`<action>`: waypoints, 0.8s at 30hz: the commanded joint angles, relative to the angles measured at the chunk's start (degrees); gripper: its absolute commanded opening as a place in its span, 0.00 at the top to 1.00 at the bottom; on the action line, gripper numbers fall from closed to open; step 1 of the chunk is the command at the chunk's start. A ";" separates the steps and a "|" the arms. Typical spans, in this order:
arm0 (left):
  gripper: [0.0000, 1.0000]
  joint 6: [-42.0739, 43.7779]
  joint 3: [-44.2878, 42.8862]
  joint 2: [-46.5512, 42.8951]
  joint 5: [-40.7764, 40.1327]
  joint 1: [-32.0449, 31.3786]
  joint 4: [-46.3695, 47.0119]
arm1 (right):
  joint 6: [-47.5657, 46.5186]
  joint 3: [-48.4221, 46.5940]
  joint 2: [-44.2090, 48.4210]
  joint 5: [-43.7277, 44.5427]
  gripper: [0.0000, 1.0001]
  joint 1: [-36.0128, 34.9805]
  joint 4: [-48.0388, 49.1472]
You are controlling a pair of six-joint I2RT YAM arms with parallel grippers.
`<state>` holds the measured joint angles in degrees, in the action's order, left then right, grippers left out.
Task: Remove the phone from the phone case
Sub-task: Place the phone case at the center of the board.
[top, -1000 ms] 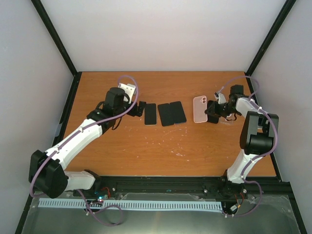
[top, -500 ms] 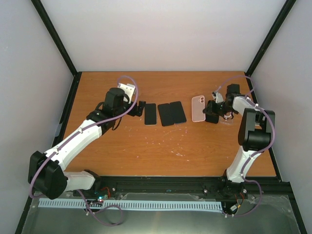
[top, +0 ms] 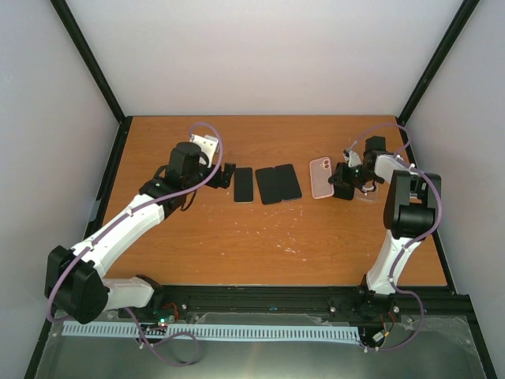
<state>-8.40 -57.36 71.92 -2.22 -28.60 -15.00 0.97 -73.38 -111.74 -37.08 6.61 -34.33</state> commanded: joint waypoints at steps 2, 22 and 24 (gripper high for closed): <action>0.00 0.23 -0.07 -1.28 0.14 0.39 1.06 | 0.82 0.08 0.23 -2.09 0.89 -0.42 0.77; 0.00 0.22 -0.20 -1.35 0.20 0.47 0.94 | -1.62 0.83 5.99 1.09 0.66 -1.09 -2.06; 0.00 0.31 -0.14 -1.43 -0.43 0.47 0.93 | -3.02 1.66 9.33 3.30 0.66 -1.05 -2.80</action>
<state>-8.40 -57.36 71.90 -2.13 -28.49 -15.03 0.89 -73.01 -110.48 -37.78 5.78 -35.48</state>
